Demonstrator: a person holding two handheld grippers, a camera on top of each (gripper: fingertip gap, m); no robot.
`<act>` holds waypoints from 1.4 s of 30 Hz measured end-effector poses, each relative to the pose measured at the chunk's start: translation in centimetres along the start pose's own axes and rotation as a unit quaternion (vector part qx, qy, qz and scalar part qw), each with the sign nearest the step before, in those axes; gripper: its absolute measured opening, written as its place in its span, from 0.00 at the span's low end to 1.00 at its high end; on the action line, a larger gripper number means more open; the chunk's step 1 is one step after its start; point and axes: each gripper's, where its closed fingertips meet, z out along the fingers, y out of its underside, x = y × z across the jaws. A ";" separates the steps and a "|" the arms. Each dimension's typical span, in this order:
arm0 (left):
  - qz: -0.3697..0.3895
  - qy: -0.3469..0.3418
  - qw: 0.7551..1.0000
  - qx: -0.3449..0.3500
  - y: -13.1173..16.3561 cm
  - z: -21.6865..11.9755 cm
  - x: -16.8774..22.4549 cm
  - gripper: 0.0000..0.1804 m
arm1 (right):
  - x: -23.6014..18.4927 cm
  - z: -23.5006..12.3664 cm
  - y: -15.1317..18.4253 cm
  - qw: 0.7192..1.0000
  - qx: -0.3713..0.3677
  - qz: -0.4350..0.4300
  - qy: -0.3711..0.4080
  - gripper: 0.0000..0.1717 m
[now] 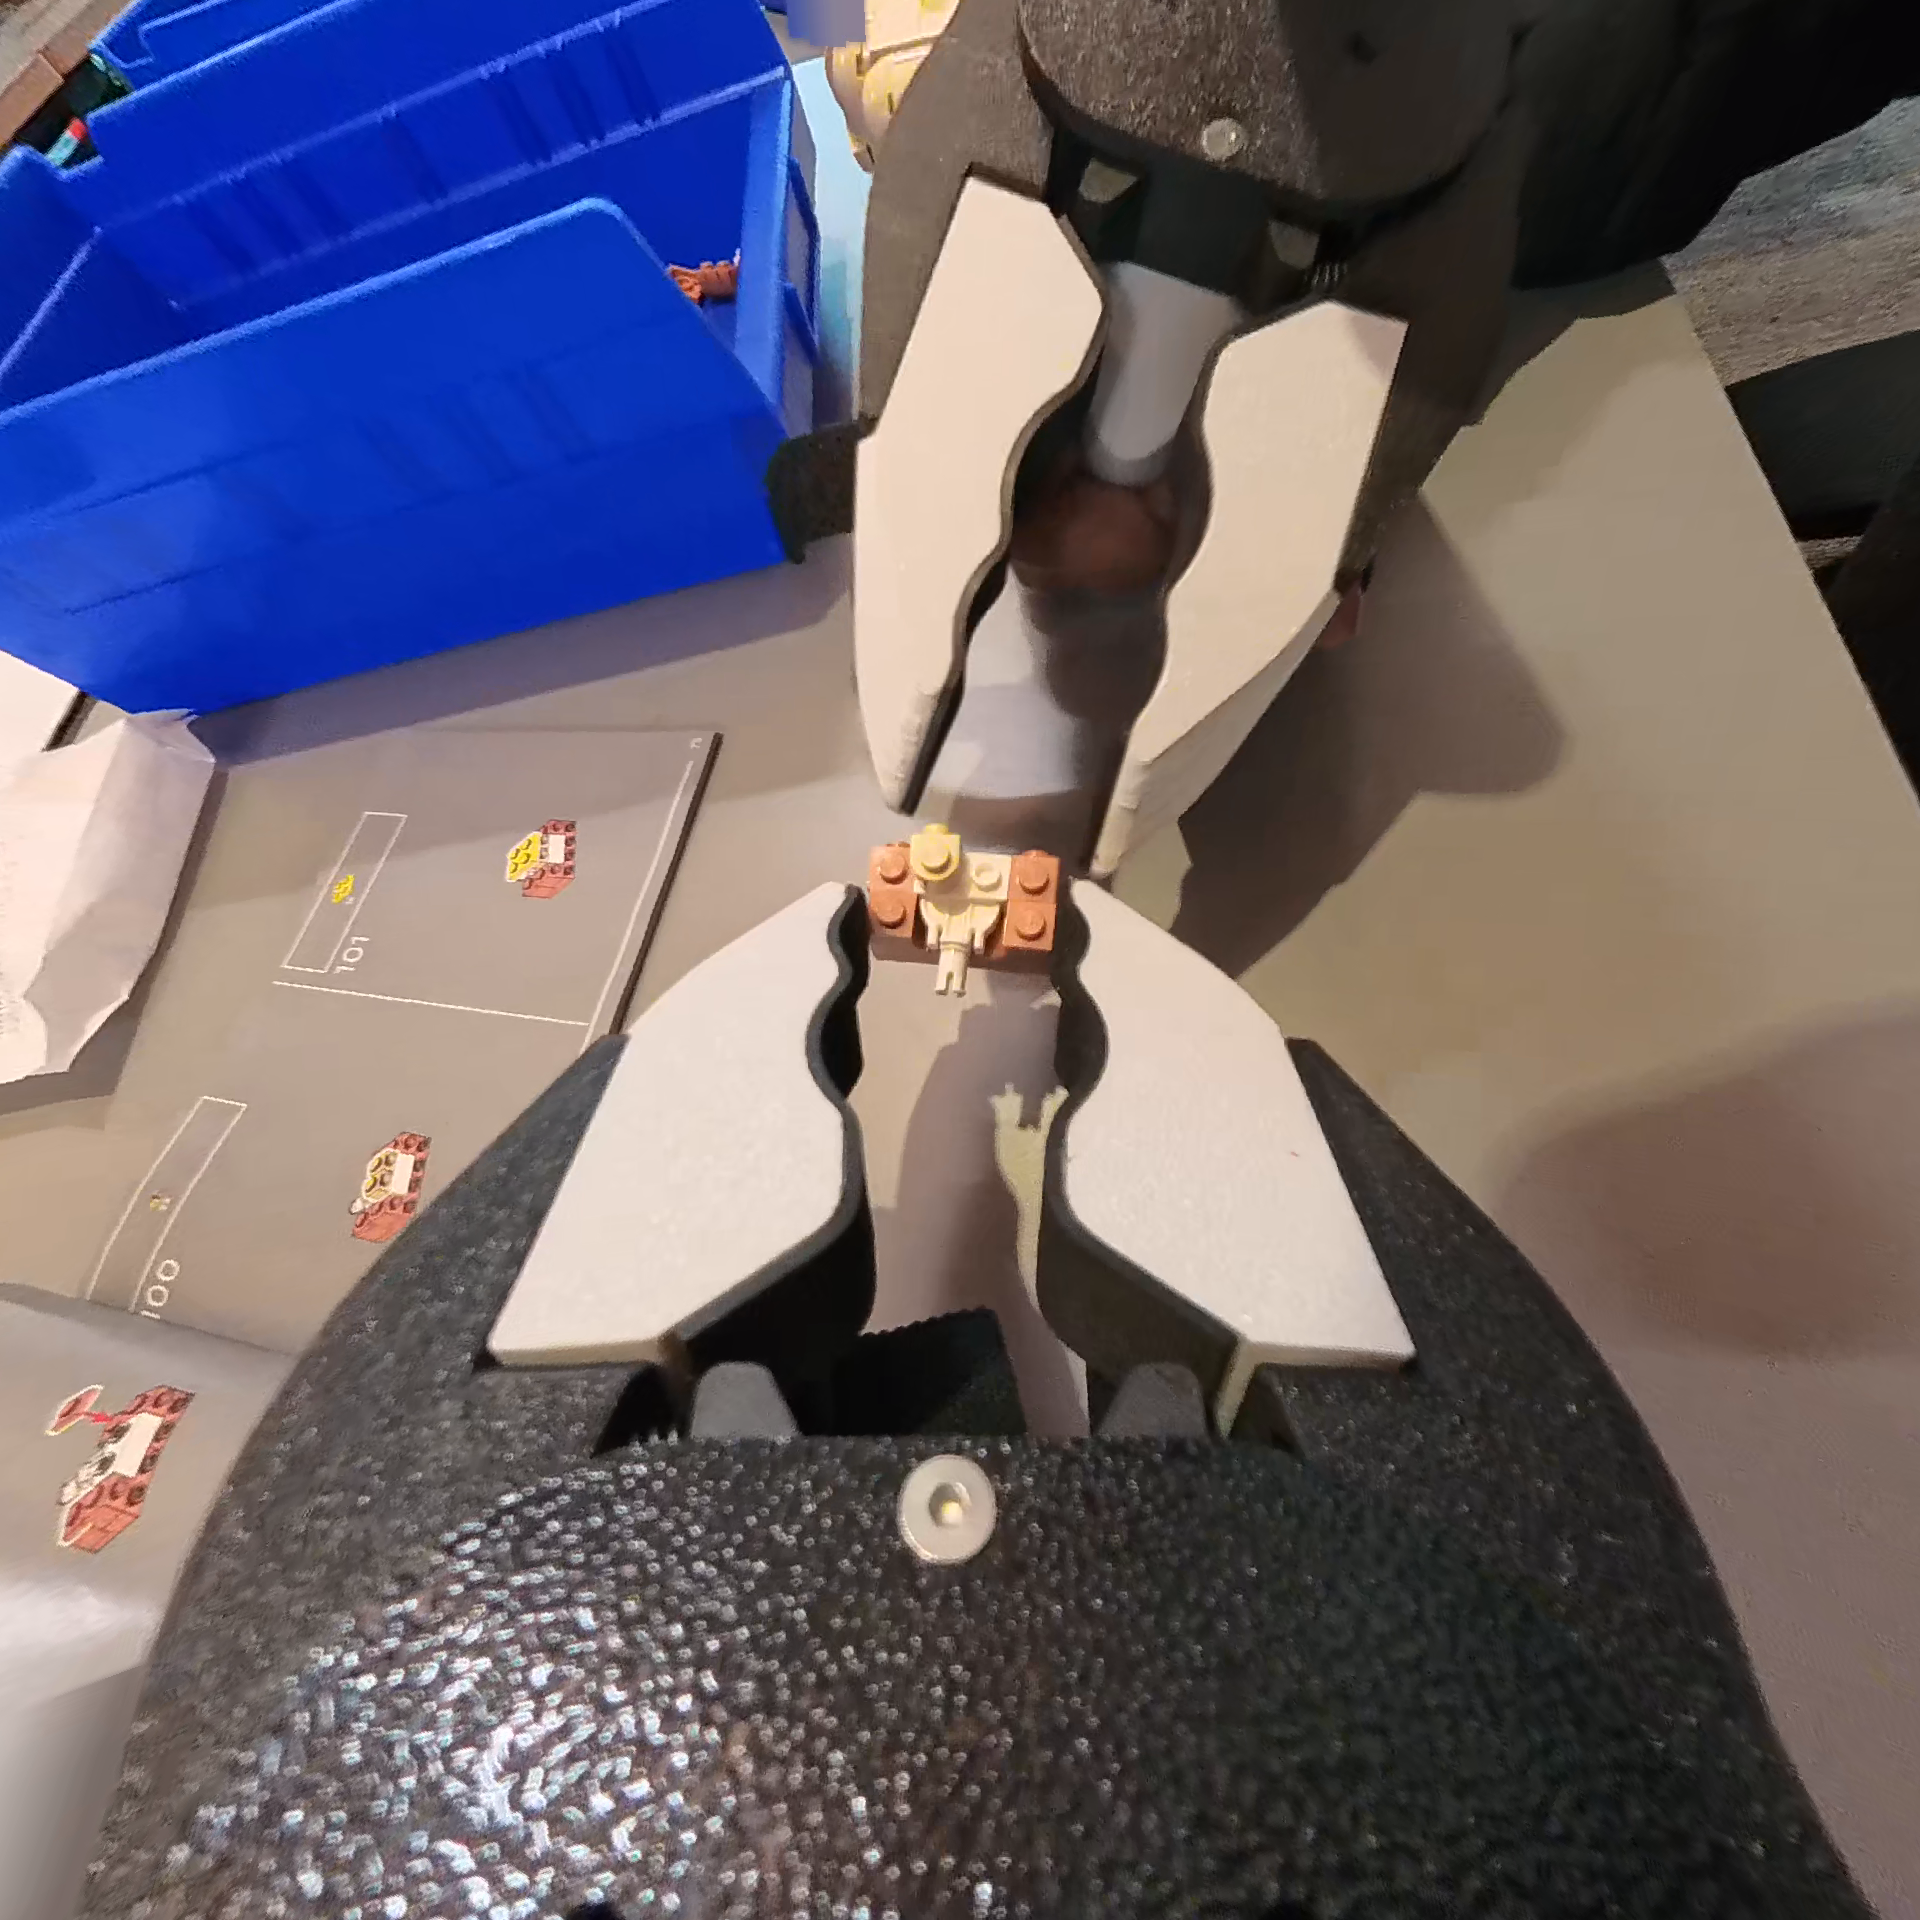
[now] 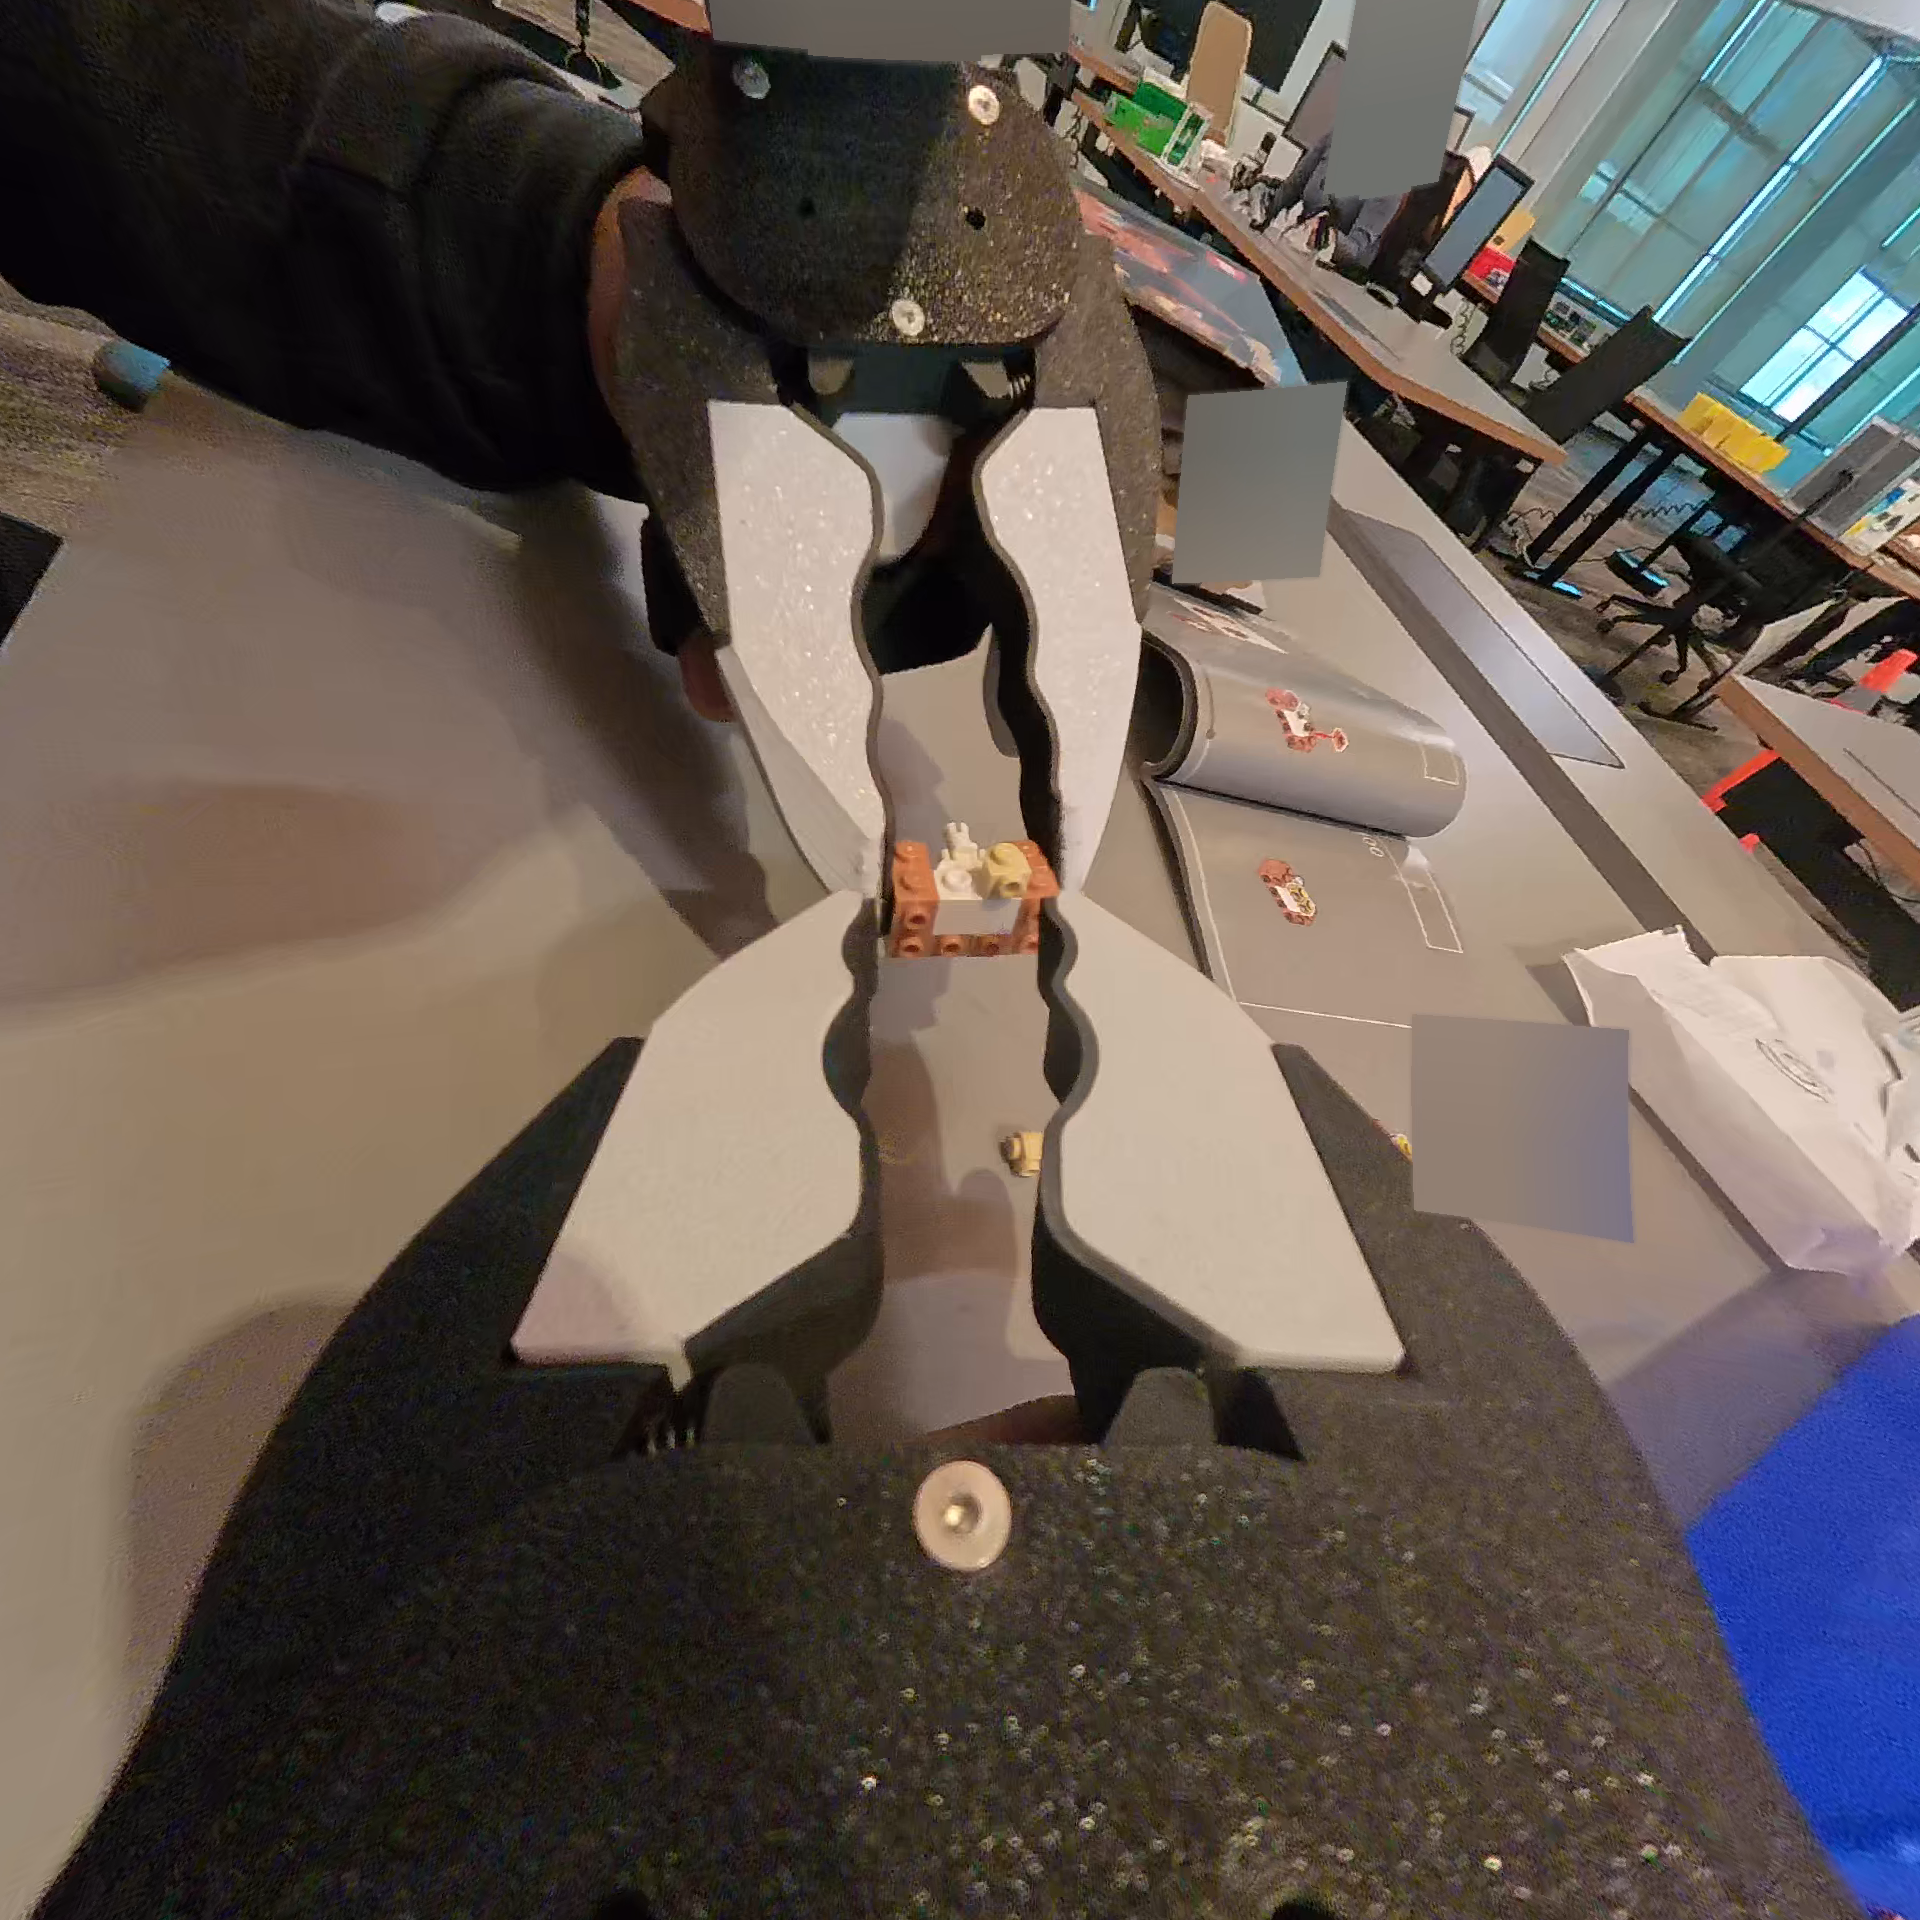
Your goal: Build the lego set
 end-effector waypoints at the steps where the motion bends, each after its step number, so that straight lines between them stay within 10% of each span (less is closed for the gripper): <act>1: 0.003 0.002 1.000 0.002 -0.1 0.0 0.1 0.18 | 0.0 0.0 0.1 1.000 -0.001 -0.002 0.001 0.17; 14: 0.005 -0.005 1.000 0.003 -0.3 -0.1 0.0 0.18 | -0.7 0.0 -0.1 1.000 0.005 -0.021 -0.016 0.05; 42: 0.029 0.015 0.999 -0.016 0.2 0.0 0.8 0.18 | -0.8 -0.1 0.1 0.999 0.003 -0.031 -0.025 0.11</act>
